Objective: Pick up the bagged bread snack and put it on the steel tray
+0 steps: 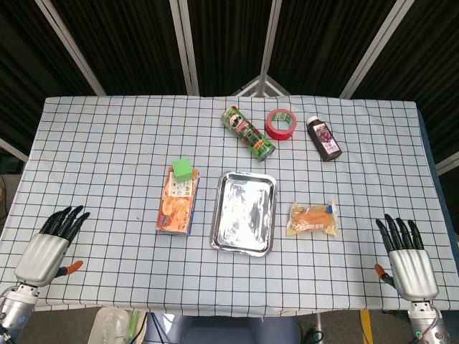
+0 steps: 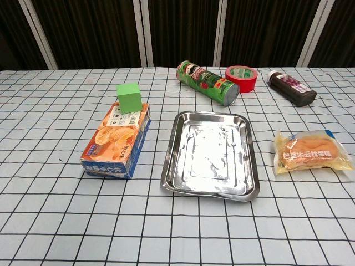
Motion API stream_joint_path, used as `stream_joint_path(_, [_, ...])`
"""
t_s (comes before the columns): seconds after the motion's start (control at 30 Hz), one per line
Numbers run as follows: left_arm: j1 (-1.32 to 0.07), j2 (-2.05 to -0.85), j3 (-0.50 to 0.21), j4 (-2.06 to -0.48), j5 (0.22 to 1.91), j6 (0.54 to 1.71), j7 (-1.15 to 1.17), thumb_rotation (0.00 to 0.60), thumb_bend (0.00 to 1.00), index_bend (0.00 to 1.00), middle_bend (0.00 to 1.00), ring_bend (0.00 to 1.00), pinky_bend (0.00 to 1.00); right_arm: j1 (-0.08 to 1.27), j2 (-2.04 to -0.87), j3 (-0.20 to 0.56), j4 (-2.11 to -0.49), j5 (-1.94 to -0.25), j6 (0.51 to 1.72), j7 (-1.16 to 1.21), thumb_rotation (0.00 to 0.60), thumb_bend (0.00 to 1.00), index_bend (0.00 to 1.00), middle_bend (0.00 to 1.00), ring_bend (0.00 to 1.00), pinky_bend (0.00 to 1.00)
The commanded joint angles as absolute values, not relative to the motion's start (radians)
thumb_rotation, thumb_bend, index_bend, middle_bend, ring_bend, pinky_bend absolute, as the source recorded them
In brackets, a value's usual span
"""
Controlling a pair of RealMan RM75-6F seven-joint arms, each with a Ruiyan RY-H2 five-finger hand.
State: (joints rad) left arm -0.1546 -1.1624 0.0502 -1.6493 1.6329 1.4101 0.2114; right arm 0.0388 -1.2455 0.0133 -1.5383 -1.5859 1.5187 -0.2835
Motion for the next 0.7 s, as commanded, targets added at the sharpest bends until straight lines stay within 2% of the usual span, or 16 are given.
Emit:
stream_joint_path(0.03, [-0.153, -1.162, 0.051, -1.651, 1.635, 1.414, 0.212, 0.6, 0.08, 0.0, 0.0, 0.0, 0.09, 0.039, -1.249, 0.009, -1.537, -1.591, 1.516, -0.289, 0.6, 0.25, 0.0, 0.0, 0.0, 0.0])
stream_joint_path(0.3, [-0.153, -1.172, 0.052, -1.658, 1.635, 1.407, 0.237, 0.6, 0.08, 0.0, 0.0, 0.0, 0.09, 0.089, -1.287, -0.002, -1.529, -1.608, 1.43, -0.304, 0.6, 0.25, 0.0, 0.0, 0.0, 0.0])
stream_joint_path(0.7, [-0.154, -1.16, 0.041, -1.653, 1.616, 1.41, 0.207, 0.6, 0.08, 0.0, 0.0, 0.0, 0.09, 0.271, -1.417, 0.108, -1.496, -1.427, 1.15, -0.457, 0.6, 0.25, 0.0, 0.0, 0.0, 0.0])
